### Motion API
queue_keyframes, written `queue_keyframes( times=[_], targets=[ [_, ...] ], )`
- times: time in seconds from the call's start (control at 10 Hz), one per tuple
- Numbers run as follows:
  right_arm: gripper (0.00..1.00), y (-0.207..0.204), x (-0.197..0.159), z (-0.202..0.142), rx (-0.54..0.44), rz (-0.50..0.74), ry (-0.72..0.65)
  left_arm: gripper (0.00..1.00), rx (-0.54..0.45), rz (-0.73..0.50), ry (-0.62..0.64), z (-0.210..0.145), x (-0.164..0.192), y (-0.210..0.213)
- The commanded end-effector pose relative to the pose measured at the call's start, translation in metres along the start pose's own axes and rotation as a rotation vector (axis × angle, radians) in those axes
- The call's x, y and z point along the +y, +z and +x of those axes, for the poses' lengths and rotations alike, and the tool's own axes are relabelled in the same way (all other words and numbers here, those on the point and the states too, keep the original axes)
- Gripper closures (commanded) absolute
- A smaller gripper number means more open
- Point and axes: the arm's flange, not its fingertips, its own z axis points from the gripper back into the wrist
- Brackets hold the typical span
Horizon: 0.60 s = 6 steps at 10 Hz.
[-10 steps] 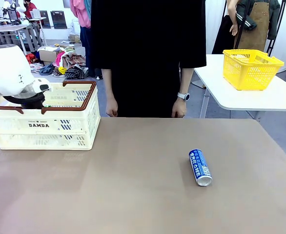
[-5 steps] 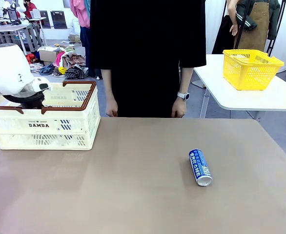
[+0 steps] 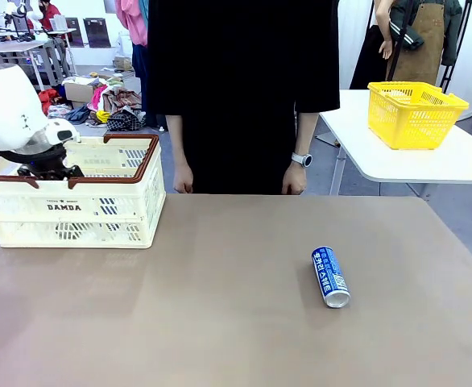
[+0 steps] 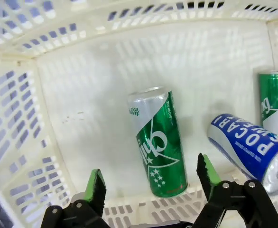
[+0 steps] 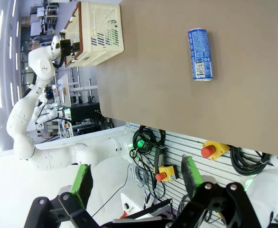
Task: Place the drinks into the Shopping basket.
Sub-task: Pick up one drink and place it into the Shopping basket.
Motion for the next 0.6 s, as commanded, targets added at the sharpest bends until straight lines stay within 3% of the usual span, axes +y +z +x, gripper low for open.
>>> queue_keyframes(
  times=[0.0, 0.2, 0.3, 0.4, 0.5],
  targets=[
    [0.0, 0.001, 0.002, 0.001, -0.002, 0.029, 0.025, 0.0, -0.093, -0.017, 0.019, -0.005, 0.009, 0.047],
    [0.0, 0.001, 0.002, 0.001, -0.002, 0.029, 0.025, 0.0, -0.24, -0.104, 0.039, -0.022, 0.012, 0.125],
    [0.0, 0.001, 0.002, 0.001, -0.002, 0.029, 0.025, 0.0, -0.223, -0.195, 0.069, -0.035, 0.013, 0.157],
    [0.0, 0.001, 0.002, 0.001, -0.002, 0.029, 0.025, 0.0, -0.284, -0.301, 0.057, -0.051, 0.014, 0.187],
    [0.0, 0.001, 0.002, 0.001, -0.002, 0.029, 0.025, 0.0, -0.359, -0.405, 0.146, -0.069, 0.014, 0.219]
  ],
)
